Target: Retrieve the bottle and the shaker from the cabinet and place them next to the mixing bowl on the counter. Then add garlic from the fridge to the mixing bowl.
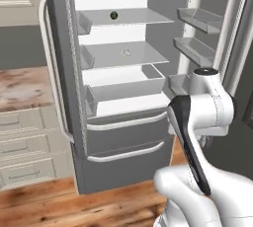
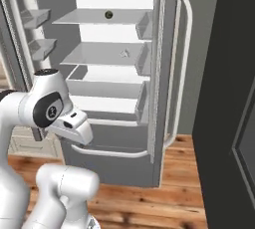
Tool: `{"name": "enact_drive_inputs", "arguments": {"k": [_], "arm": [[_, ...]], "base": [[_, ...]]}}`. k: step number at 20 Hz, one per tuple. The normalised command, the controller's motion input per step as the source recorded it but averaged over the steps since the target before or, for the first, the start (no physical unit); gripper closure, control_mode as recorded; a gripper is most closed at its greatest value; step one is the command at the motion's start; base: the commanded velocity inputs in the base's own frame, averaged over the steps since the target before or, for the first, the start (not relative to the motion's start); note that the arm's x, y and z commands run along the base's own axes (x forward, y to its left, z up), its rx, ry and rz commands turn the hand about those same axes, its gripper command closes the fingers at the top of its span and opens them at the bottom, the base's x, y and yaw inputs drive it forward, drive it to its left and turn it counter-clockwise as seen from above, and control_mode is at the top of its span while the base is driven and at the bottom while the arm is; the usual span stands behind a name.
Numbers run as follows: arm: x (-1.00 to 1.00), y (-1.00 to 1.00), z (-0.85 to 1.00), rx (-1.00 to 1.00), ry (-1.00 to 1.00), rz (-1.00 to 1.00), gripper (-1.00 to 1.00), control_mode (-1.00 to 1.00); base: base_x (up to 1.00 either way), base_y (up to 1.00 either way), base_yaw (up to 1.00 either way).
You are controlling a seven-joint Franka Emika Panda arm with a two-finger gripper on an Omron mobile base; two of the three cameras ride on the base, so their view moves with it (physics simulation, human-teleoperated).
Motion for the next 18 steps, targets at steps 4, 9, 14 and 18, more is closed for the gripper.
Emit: {"name": "enact_drive_inputs", "arguments": {"k": [4,9,14,18], "arm": [[0.00,0.00,0.00,0.00,0.00,0.00,-1.00,1.00],[0.00,0.00,0.00,0.00,0.00,0.00,-1.00,1.00],[0.00,0.00,0.00,0.00,0.00,0.00,-1.00,1.00],[0.00,0.00,0.00,0.00,0.00,0.00,-1.00,1.00]], "base": [[0.45,0.00,0.02],[0.60,0.32,0.11],[0.69,0.00,0.17],[0.66,0.02,0.04]]}}
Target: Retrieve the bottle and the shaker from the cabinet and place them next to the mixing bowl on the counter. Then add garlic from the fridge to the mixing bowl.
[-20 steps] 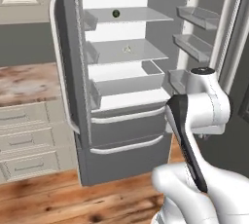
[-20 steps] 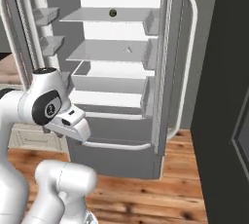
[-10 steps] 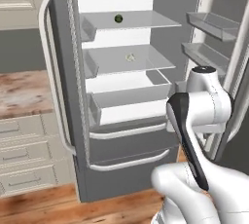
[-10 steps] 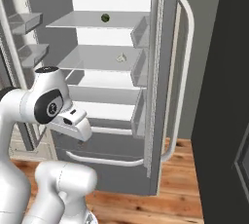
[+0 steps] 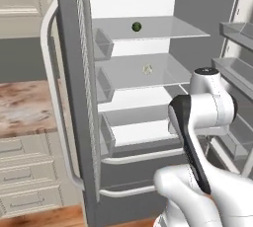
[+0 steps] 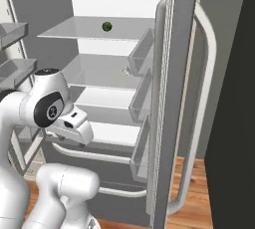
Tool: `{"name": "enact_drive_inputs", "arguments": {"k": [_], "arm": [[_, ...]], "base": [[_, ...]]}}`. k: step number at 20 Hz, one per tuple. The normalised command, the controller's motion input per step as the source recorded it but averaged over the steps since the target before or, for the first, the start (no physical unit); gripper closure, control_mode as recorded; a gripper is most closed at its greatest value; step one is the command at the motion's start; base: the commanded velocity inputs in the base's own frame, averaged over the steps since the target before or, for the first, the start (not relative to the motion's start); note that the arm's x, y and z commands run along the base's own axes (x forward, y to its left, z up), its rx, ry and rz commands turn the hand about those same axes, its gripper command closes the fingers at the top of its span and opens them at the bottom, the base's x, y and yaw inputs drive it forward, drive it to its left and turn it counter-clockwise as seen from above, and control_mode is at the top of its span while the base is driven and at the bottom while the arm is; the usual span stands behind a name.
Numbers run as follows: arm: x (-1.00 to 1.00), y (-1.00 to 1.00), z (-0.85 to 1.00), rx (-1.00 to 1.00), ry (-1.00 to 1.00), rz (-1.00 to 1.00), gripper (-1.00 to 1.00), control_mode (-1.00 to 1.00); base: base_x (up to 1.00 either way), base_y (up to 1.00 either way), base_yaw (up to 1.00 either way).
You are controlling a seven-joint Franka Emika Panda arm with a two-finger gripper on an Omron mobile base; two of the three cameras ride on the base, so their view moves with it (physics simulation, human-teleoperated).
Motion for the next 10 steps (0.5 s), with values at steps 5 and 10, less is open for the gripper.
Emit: {"name": "enact_drive_inputs", "arguments": {"k": [5,10], "arm": [[0.00,0.00,0.00,0.00,0.00,0.00,-1.00,1.00],[0.00,0.00,0.00,0.00,0.00,0.00,-1.00,1.00]], "base": [[0.28,0.00,0.03],[0.35,0.00,0.03]]}}
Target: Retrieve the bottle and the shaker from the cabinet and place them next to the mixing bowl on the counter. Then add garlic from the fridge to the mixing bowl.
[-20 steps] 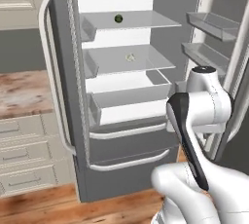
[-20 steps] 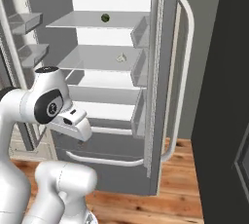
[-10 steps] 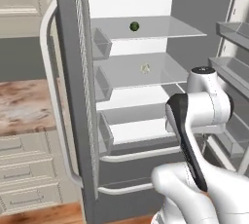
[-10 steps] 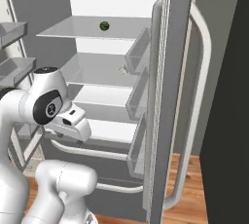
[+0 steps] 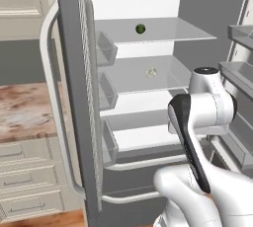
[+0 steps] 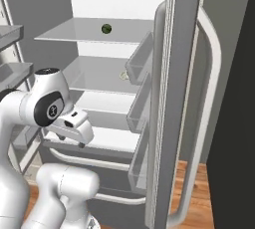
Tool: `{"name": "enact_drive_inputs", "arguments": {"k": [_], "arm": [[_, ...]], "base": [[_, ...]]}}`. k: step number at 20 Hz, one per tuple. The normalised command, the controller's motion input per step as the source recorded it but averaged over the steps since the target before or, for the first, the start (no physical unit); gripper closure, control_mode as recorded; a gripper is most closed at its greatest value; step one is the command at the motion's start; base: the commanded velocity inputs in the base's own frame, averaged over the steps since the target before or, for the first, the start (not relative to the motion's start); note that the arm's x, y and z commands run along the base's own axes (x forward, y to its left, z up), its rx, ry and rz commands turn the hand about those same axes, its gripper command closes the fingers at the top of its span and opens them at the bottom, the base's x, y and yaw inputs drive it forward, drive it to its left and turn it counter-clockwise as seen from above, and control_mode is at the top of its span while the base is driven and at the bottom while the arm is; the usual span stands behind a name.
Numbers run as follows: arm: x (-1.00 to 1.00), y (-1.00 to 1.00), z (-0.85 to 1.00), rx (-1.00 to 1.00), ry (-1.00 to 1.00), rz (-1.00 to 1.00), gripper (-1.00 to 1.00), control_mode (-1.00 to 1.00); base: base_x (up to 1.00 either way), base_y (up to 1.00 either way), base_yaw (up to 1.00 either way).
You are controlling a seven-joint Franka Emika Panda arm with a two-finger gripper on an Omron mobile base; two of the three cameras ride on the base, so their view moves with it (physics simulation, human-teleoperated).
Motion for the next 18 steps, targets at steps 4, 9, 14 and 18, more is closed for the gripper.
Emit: {"name": "enact_drive_inputs", "arguments": {"k": [4,9,14,18], "arm": [[0.00,0.00,0.00,0.00,0.00,0.00,-1.00,1.00],[0.19,0.00,0.00,0.00,-0.13,0.10,-1.00,-1.00],[0.28,-0.06,0.05,0.00,-0.37,0.16,-1.00,-1.00],[0.53,-0.27,0.23,0.00,-0.46,0.16,-1.00,-1.00]], "base": [[0.38,0.00,0.04],[0.00,0.00,0.00],[0.00,0.00,0.00],[0.00,0.00,0.00]]}}
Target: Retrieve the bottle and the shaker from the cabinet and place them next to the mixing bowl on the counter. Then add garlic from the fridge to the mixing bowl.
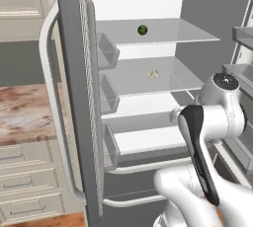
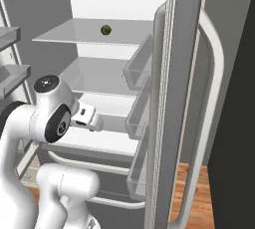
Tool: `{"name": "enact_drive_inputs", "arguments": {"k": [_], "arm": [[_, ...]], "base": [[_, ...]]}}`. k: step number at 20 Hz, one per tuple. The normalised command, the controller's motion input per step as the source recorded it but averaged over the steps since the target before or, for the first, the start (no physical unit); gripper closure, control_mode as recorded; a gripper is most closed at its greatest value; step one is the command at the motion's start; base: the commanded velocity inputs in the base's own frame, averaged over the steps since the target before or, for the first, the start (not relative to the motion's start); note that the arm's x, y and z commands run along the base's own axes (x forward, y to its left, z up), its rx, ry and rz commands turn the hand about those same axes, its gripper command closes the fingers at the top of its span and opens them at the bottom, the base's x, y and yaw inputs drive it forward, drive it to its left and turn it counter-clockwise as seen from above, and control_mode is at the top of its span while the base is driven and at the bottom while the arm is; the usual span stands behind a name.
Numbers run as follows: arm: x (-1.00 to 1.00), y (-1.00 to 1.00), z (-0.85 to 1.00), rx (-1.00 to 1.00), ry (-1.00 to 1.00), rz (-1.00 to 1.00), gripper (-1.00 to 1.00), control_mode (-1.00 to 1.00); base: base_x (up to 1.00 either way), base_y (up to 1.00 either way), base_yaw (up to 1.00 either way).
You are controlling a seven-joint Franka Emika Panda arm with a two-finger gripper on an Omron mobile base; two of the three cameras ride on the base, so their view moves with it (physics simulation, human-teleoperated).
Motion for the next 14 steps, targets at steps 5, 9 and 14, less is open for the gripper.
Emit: {"name": "enact_drive_inputs", "arguments": {"k": [5,9,14], "arm": [[0.39,-0.10,0.51,-0.01,-0.49,0.10,-1.00,-1.00],[0.07,0.05,0.77,-0.07,-0.29,0.01,-1.00,-1.00],[0.28,0.02,0.38,-0.09,-0.08,0.00,-1.00,-1.00]], "base": [[0.00,0.00,0.00],[0.00,0.00,0.00],[0.00,0.00,0.00]]}}
